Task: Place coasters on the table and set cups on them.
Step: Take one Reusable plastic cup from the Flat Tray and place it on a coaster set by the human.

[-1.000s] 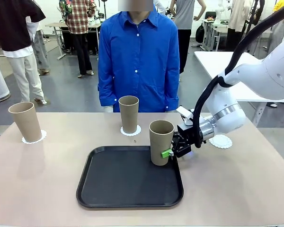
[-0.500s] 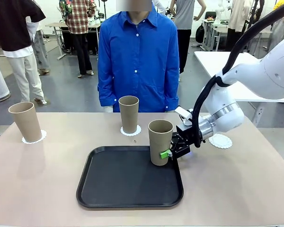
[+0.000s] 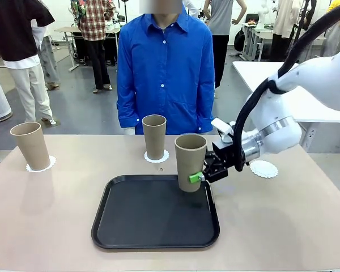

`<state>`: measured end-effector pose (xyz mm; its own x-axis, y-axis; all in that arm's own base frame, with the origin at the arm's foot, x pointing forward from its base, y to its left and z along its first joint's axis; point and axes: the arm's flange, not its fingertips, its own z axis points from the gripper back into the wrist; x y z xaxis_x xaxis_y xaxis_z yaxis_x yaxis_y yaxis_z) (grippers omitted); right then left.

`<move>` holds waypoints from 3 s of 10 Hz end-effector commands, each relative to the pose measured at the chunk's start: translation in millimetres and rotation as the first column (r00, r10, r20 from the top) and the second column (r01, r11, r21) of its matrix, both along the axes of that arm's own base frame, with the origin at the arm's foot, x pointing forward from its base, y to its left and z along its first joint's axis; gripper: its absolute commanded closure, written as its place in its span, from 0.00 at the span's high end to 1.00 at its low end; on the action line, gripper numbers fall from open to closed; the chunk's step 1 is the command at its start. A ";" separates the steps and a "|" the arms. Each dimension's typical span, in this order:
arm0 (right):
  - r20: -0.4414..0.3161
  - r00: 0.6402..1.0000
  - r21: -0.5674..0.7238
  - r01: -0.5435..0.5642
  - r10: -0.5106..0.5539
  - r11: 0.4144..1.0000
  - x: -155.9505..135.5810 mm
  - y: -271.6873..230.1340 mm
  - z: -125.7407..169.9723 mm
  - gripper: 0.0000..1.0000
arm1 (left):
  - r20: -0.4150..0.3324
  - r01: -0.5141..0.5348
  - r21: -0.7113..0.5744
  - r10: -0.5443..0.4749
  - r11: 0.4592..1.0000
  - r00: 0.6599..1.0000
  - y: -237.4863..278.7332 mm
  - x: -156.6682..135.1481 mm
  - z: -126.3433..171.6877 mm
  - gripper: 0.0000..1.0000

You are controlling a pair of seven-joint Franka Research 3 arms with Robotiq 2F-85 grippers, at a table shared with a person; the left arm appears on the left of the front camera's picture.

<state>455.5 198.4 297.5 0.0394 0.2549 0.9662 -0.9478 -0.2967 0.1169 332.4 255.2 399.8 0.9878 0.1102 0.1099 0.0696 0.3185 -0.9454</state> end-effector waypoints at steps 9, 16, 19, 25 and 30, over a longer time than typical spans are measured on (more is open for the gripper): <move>0.137 0.985 -0.054 0.117 -0.109 0.992 -62.2 44.7 170.5 0.00 | 0.003 -0.009 -0.008 0.009 1.000 1.000 0.4 -0.5 2.1 1.00; 0.166 0.898 0.088 0.398 -0.407 0.913 -15.4 -103.3 205.7 0.82 | 0.003 -0.009 -0.008 0.009 1.000 1.000 0.4 -0.5 2.1 1.00; 0.163 0.787 0.104 0.585 -0.594 0.804 -6.9 -206.2 210.2 0.82 | 0.003 -0.009 -0.008 0.009 1.000 1.000 0.4 -0.5 2.1 1.00; 0.108 0.685 0.089 0.715 -0.720 0.694 -10.9 -271.7 186.4 0.82 | 0.003 -0.009 -0.008 0.009 1.000 1.000 0.4 -0.5 2.1 1.00; 0.107 0.705 0.073 0.698 -0.701 0.713 -12.6 -273.9 190.5 0.82 | 0.003 -0.009 -0.008 0.009 1.000 1.000 0.4 -0.5 2.1 1.00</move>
<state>444.1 -76.7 485.8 0.0888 0.1807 0.9795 -0.8860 0.4636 -0.0052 332.4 255.3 399.7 0.9878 0.1105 0.1095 0.0692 0.3184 -0.9454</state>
